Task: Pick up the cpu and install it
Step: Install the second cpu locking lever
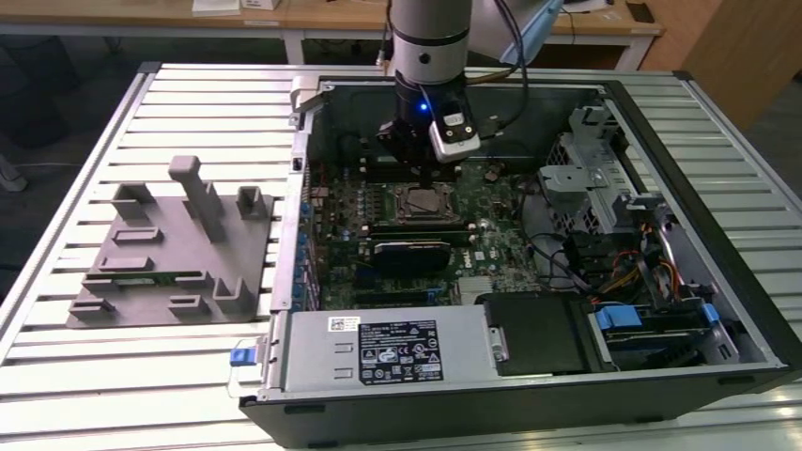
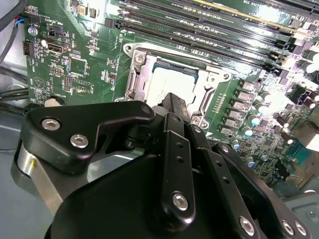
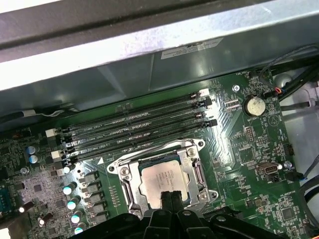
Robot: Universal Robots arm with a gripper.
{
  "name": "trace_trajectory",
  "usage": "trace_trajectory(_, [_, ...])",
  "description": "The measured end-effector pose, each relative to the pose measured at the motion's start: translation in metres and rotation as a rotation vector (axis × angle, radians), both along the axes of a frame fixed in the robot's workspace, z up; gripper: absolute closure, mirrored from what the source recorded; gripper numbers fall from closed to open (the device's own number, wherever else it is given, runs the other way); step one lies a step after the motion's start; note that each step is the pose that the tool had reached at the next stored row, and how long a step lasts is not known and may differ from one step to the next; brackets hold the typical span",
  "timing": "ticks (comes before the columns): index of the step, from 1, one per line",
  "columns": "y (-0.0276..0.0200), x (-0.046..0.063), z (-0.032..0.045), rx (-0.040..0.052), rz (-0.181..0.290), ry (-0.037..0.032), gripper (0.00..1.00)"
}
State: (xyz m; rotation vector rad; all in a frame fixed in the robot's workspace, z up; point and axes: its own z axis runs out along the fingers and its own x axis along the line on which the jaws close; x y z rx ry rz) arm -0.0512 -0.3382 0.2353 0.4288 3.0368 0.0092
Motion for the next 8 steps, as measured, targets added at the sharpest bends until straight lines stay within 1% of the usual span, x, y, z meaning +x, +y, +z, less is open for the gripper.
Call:
trace_trajectory(4, [0.0000,0.0000,0.0003,-0.0001,0.000,0.0001,0.89])
trace_trajectory(8, [0.0000,0.0000,0.0037,0.0000,0.000,0.0000,0.89])
